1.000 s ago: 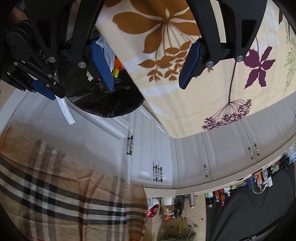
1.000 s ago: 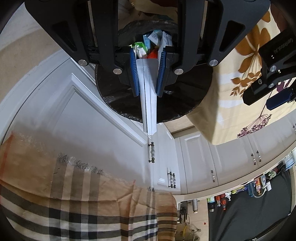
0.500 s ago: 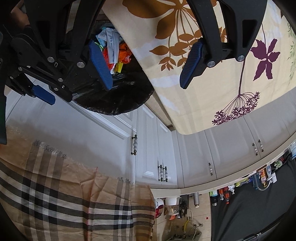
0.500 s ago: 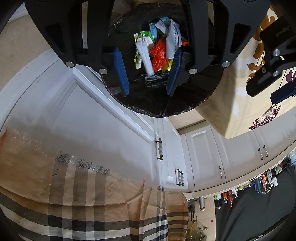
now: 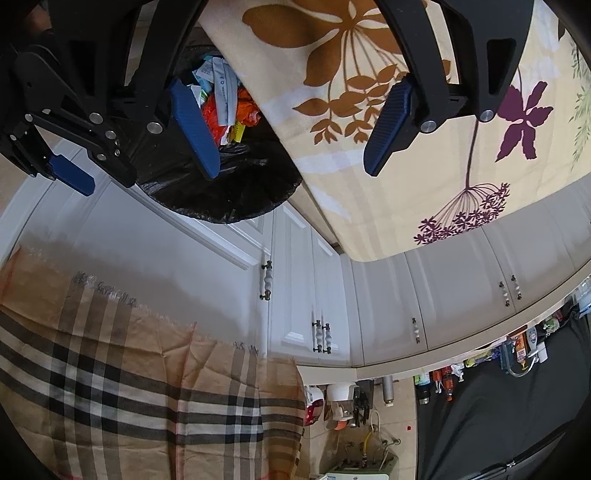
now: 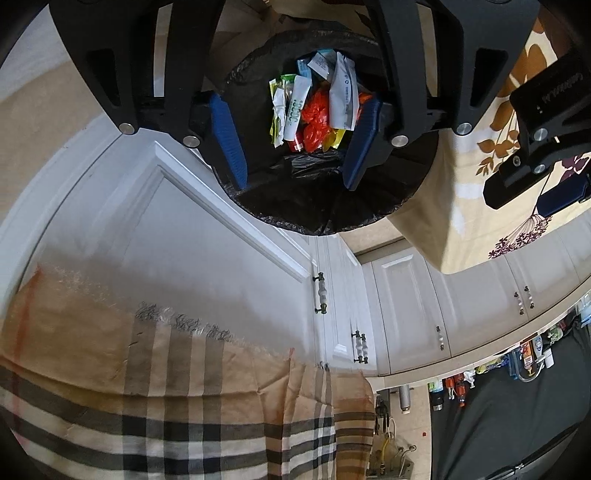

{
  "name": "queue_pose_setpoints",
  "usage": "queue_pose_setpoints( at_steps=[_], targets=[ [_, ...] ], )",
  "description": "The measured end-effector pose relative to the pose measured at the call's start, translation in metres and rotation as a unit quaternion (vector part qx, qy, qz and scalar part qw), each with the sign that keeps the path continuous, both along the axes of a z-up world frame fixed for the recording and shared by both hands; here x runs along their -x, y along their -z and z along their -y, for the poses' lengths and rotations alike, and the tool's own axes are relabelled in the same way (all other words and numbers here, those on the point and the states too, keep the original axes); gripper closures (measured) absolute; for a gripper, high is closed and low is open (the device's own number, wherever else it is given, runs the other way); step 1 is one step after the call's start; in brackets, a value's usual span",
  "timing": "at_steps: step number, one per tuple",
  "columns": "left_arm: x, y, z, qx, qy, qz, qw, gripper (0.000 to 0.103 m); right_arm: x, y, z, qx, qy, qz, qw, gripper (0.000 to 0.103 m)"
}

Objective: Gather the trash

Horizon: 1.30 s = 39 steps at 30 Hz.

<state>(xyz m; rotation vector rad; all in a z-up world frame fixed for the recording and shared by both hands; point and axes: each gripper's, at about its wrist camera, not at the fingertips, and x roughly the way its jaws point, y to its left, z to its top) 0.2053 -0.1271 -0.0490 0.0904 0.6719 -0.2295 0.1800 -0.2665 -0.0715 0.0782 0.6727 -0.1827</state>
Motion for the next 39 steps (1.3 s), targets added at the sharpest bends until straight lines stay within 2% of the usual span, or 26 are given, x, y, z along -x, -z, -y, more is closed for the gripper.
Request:
queue_pose_setpoints(
  at_steps=[20, 28, 39],
  targets=[
    [0.076, -0.032, -0.057, 0.012, -0.038, 0.035, 0.9986, 0.019, 0.078, -0.044, -0.051, 0.015, -0.030, 0.049, 0.998, 0.030],
    [0.113, -0.047, -0.077, 0.019, -0.054, 0.062, 0.9964, 0.018, 0.111, -0.063, -0.069, 0.021, -0.041, 0.070, 0.996, 0.026],
    [0.145, -0.057, -0.091, 0.028, -0.058, 0.076, 0.9950, 0.017, 0.147, -0.080, -0.082, 0.037, -0.043, 0.095, 0.994, 0.025]
  ],
)
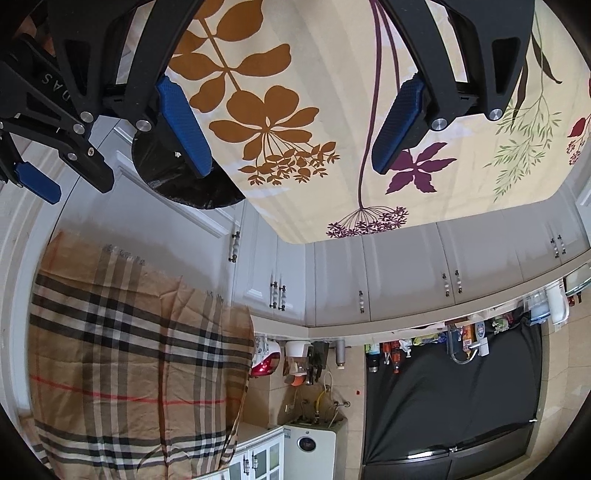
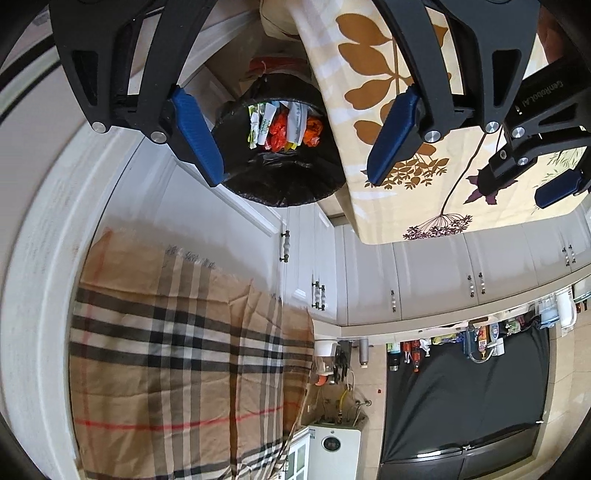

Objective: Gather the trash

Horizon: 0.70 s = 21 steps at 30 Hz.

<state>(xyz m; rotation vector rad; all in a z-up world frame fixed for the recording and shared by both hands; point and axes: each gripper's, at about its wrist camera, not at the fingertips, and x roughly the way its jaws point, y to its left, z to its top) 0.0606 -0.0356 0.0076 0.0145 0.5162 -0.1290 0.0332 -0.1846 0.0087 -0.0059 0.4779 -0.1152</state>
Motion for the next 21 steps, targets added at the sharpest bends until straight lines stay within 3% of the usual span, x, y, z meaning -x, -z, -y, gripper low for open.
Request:
queue_pose_setpoints(
  at_steps=[21],
  targets=[
    [0.012, -0.003, -0.007, 0.006, -0.001, 0.008, 1.0000, 0.017, 0.016, -0.006, -0.004, 0.006, 0.003, 0.011, 1.000, 0.025]
  ],
)
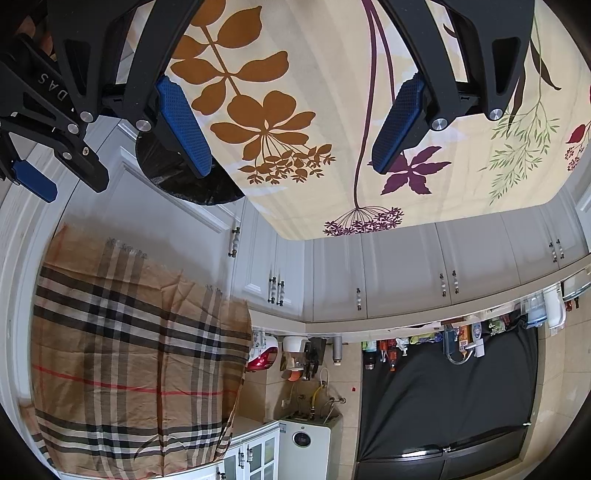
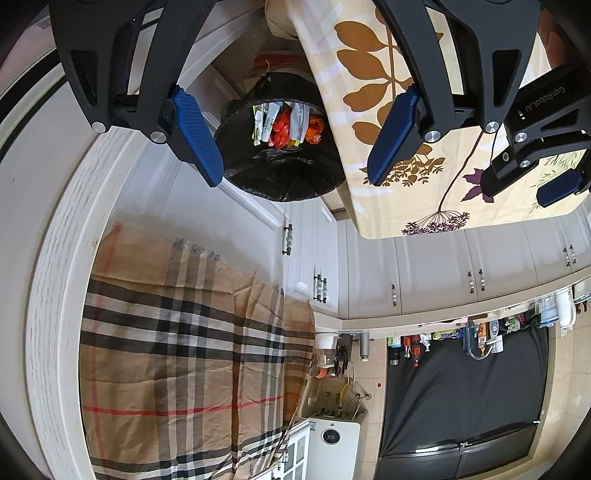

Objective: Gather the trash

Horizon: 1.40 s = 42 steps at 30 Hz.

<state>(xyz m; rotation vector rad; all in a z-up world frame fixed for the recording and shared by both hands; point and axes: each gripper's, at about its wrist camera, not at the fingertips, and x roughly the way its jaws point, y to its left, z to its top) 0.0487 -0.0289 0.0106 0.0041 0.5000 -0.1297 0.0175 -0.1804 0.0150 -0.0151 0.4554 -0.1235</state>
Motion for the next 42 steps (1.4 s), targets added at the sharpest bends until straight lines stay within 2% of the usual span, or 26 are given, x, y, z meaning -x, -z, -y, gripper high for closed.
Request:
queue_pose_setpoints(
  at_steps=[42],
  targets=[
    [-0.003, 0.011, -0.006, 0.006, -0.009, -0.011, 0.9999, 0.017, 0.000, 0.002, -0.001, 0.000, -0.001, -0.003, 1.000, 0.024]
  ],
)
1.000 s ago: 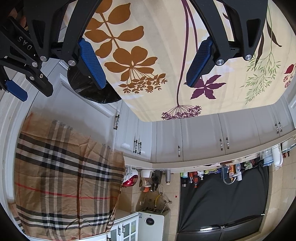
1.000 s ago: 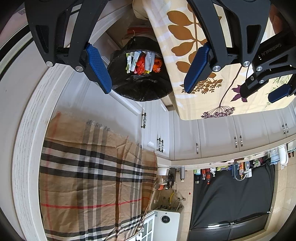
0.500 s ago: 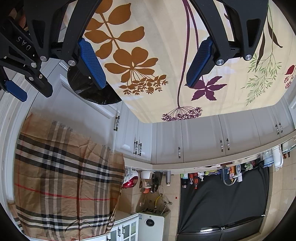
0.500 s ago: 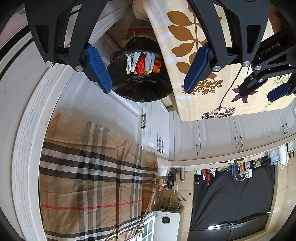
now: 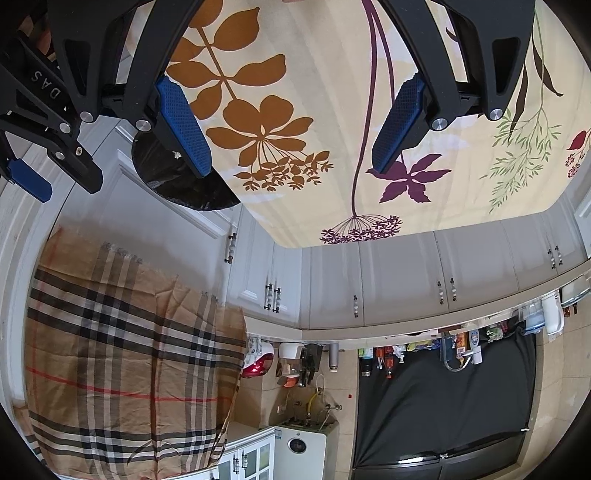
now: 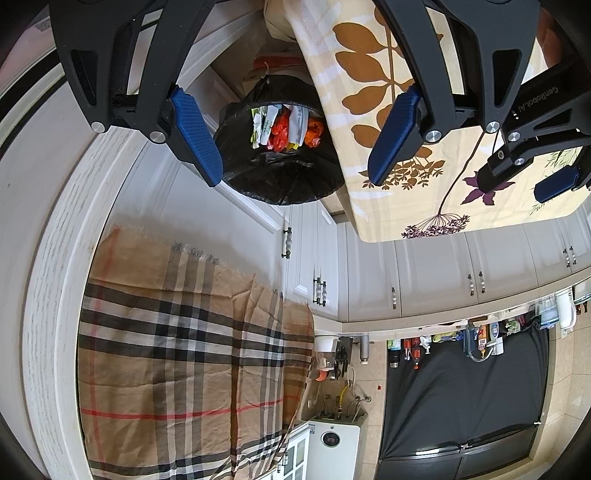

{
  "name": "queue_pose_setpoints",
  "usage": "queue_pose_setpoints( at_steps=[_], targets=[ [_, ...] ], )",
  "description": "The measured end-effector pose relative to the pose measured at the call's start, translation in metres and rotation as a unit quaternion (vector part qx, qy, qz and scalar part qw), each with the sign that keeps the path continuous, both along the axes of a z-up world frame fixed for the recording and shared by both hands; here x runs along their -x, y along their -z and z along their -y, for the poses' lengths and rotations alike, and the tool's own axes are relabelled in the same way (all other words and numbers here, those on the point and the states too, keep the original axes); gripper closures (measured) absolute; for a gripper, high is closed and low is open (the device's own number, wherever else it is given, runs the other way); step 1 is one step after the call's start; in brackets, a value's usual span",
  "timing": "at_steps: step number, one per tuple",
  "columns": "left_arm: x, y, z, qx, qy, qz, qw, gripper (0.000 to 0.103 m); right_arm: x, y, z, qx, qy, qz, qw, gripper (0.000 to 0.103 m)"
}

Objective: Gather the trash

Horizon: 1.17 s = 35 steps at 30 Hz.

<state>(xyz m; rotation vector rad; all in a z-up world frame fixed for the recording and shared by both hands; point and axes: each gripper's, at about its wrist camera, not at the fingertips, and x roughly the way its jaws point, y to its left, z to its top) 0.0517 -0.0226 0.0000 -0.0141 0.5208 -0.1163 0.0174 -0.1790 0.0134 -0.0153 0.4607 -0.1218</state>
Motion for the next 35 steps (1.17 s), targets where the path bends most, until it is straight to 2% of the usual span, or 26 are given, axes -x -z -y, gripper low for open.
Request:
queue_pose_setpoints(
  at_steps=[17, 26, 30, 35],
  targets=[
    [-0.001, 0.002, 0.001, 0.001, 0.003, -0.004, 1.0000, 0.017, -0.005, 0.006, -0.002, 0.001, -0.003, -0.008, 1.000, 0.024],
    [-0.006, 0.001, -0.001, 0.010, 0.003, -0.009, 0.9999, 0.013, -0.005, 0.008, -0.004, 0.002, -0.004, -0.010, 1.000, 0.024],
    [-0.010, 0.004, -0.006, -0.001, -0.008, -0.019, 0.9998, 0.013, -0.006, 0.009, -0.007, 0.000, -0.009, -0.010, 1.000, 0.024],
    [-0.019, 0.017, -0.026, -0.014, -0.034, -0.051, 0.9980, 0.013, -0.012, 0.010, -0.013, -0.004, -0.017, -0.014, 1.000, 0.023]
  ],
)
